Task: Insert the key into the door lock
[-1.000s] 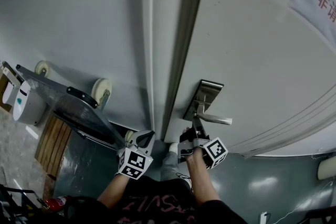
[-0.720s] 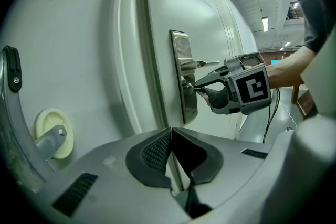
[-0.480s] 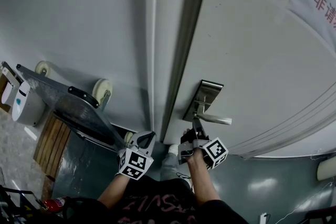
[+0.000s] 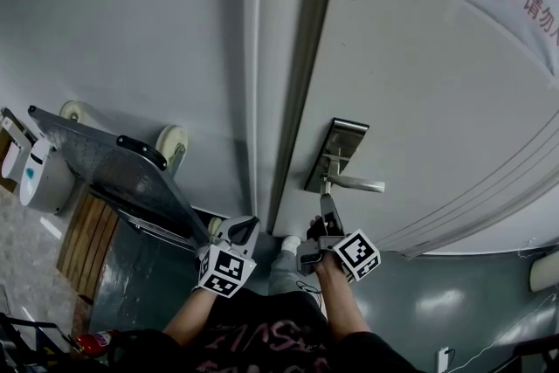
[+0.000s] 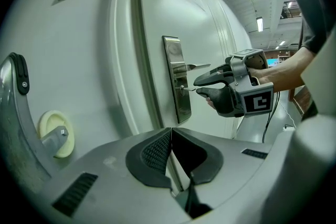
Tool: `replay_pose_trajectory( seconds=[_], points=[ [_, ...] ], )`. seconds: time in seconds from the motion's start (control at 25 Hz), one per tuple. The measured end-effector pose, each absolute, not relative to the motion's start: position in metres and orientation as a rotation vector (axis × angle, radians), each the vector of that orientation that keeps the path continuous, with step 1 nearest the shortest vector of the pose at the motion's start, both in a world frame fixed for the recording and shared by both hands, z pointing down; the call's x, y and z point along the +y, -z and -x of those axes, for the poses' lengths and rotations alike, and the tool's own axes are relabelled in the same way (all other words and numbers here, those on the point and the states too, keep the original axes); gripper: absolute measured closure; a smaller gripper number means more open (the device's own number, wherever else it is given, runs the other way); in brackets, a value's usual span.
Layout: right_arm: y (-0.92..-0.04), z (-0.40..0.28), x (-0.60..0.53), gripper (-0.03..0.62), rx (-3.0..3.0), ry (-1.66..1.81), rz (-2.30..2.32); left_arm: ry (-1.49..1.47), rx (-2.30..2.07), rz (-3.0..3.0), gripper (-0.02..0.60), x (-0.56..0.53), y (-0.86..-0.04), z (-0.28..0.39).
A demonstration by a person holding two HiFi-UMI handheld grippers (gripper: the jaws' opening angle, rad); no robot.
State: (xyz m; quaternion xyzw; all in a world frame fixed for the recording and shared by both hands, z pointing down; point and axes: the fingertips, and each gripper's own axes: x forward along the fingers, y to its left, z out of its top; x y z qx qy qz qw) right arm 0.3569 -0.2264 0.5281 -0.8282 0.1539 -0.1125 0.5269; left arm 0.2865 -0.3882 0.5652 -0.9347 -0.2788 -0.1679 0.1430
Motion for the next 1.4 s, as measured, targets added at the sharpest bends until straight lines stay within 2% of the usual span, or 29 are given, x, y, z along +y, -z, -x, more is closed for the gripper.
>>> replay_pose_trajectory(
  seconds=[0.72, 1.4],
  points=[
    [-0.504, -0.296, -0.199, 0.447, 0.44, 0.26, 2.358, 0.445, -0.899, 2.693, 0.568, -0.356, -0.55, -0.263],
    [-0.5, -0.263, -0.15, 0.5, 0.479, 0.308, 2.564, 0.422, -0.856, 2.706, 0.569, -0.32, -0.528, -0.248]
  ],
)
